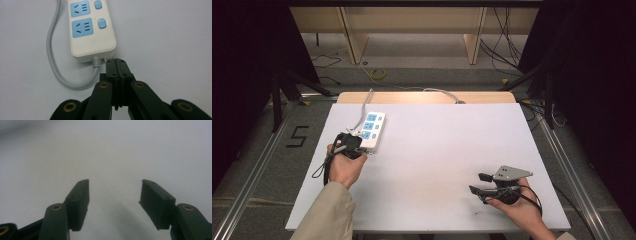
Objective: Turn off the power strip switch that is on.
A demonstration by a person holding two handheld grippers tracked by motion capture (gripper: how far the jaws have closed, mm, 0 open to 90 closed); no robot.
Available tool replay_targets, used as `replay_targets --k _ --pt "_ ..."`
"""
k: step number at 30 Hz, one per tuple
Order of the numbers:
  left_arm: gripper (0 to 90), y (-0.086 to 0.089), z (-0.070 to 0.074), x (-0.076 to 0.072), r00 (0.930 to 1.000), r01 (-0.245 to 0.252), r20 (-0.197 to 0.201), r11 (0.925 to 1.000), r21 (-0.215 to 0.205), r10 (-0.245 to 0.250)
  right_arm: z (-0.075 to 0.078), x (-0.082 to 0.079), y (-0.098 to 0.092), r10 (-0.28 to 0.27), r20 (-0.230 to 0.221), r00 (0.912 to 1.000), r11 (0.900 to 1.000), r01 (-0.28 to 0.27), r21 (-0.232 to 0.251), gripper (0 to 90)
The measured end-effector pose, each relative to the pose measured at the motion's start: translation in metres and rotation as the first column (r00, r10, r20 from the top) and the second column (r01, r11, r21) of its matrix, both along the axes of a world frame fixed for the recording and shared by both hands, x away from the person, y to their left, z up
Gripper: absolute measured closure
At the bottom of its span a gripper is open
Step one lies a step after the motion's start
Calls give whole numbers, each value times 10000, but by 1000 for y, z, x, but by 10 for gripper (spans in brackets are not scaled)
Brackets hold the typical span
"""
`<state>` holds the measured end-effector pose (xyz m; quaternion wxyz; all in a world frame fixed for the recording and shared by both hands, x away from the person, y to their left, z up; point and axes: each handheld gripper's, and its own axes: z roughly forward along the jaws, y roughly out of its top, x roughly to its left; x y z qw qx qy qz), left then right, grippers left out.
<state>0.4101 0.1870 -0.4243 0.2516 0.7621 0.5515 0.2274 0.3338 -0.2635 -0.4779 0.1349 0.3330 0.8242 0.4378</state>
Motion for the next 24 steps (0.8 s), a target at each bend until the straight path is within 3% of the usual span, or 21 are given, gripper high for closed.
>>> replay_targets --k 24 --pt "899 -3 4 14 9999 -102 -37 9999 -13 102 0 0 0 21 -9 10000 10000 -21 -41 412"
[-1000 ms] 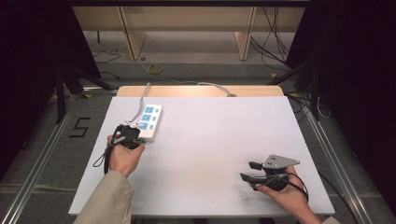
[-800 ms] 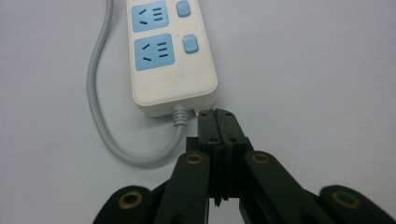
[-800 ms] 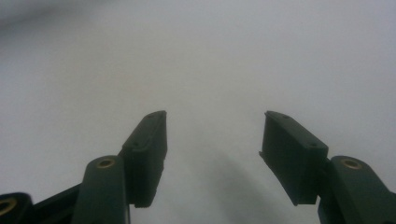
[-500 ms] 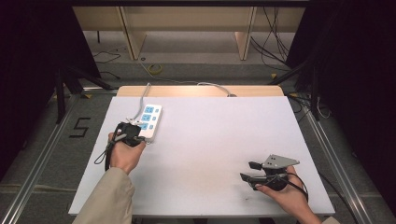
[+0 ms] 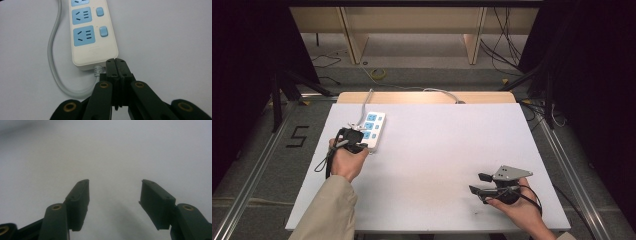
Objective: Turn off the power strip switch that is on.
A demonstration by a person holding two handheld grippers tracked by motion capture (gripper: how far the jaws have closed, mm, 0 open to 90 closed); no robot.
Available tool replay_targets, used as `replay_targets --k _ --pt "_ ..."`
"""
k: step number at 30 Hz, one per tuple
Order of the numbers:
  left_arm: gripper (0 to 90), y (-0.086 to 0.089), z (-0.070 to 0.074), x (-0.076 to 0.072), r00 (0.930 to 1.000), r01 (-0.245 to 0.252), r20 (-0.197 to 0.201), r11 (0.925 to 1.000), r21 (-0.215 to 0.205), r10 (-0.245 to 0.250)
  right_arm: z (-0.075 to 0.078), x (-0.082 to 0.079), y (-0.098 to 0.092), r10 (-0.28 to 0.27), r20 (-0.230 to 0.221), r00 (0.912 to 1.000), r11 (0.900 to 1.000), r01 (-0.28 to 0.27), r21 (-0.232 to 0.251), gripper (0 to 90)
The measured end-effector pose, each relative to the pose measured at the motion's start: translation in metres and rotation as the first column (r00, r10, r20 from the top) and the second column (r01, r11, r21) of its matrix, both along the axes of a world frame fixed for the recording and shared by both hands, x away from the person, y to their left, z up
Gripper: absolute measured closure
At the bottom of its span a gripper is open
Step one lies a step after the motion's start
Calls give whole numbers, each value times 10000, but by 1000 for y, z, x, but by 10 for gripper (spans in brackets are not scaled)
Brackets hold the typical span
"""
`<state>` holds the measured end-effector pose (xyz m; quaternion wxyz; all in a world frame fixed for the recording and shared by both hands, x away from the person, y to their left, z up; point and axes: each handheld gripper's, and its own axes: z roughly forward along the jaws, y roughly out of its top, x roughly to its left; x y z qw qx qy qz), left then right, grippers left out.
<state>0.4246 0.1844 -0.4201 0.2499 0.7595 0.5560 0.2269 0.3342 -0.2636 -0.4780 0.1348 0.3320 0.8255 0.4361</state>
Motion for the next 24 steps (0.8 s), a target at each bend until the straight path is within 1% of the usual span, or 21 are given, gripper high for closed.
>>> replay_targets --k 6,15,24 --pt "899 0 2 3 10000 -12 51 10000 38 12 0 0 0 -1 -7 10000 10000 1 3 412" --pt "899 -1 4 8 10000 -62 13 10000 67 62 0 0 0 12 12 10000 10000 -12 13 412" --pt "899 -1 5 14 9999 -159 38 9999 -4 159 0 0 0 -5 -4 10000 10000 5 8 412"
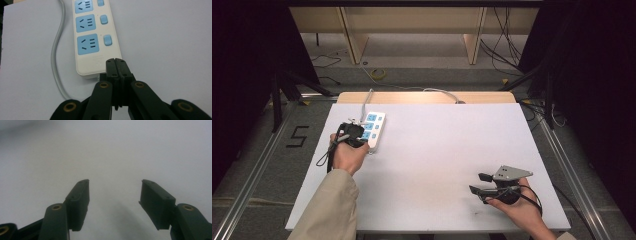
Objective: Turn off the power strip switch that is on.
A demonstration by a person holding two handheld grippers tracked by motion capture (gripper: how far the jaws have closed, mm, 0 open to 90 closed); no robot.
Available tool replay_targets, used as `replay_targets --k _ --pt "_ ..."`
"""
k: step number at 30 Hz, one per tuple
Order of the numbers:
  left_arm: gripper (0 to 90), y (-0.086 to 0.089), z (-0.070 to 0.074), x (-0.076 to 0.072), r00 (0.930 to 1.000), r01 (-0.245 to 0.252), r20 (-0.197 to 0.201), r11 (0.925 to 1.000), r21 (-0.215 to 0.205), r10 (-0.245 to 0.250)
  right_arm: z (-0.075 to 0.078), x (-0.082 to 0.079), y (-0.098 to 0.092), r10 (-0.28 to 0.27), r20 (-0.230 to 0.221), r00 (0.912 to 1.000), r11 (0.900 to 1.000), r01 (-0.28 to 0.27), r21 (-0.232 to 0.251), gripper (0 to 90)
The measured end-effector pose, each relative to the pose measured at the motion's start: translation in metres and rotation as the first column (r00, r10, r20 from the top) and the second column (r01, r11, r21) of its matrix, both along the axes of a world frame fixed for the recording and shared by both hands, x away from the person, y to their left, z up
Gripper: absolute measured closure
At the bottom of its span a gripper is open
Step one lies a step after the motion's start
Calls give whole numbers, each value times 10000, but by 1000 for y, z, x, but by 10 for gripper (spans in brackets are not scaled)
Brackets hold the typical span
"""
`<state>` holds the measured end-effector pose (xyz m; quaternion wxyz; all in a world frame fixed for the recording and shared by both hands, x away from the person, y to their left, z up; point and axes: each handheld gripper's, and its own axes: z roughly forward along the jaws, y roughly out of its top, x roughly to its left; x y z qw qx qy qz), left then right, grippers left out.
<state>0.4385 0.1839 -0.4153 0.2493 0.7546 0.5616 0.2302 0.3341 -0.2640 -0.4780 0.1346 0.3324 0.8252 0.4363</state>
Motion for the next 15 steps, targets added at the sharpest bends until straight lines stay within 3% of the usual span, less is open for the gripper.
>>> replay_targets --k 15 --pt "899 0 1 8 10000 -15 -47 10000 45 15 0 0 0 11 20 10000 10000 -11 11 412"
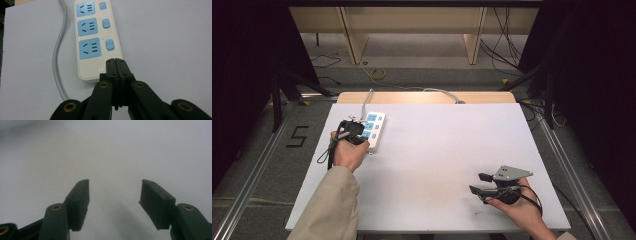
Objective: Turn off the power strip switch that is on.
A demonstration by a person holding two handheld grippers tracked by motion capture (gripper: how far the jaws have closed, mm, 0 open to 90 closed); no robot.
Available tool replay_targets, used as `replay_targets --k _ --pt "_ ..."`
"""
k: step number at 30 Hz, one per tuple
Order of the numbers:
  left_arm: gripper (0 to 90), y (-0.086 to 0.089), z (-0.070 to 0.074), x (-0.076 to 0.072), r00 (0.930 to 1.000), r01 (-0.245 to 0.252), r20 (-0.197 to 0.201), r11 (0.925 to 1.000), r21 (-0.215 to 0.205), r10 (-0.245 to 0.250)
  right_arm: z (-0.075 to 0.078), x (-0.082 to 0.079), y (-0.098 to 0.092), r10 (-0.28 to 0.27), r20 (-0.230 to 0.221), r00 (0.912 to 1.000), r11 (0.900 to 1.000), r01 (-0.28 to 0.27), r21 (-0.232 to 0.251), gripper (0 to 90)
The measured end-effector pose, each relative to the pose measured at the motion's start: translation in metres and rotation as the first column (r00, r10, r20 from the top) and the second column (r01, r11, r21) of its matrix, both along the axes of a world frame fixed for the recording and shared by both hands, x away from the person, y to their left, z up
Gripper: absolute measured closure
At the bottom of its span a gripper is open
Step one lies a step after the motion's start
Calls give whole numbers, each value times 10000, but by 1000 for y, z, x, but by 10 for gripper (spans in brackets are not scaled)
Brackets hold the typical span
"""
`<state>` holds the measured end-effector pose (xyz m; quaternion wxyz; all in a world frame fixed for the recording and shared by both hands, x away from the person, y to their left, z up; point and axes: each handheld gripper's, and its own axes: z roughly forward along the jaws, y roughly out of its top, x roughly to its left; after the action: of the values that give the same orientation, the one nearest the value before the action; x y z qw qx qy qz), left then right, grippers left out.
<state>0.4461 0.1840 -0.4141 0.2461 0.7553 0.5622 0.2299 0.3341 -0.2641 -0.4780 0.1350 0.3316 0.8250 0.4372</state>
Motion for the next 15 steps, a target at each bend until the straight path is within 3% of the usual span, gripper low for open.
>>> replay_targets --k 15 --pt "898 -1 1 7 10000 44 -49 10000 -2 -44 0 0 -1 -4 -1 10000 10000 4 -20 412"
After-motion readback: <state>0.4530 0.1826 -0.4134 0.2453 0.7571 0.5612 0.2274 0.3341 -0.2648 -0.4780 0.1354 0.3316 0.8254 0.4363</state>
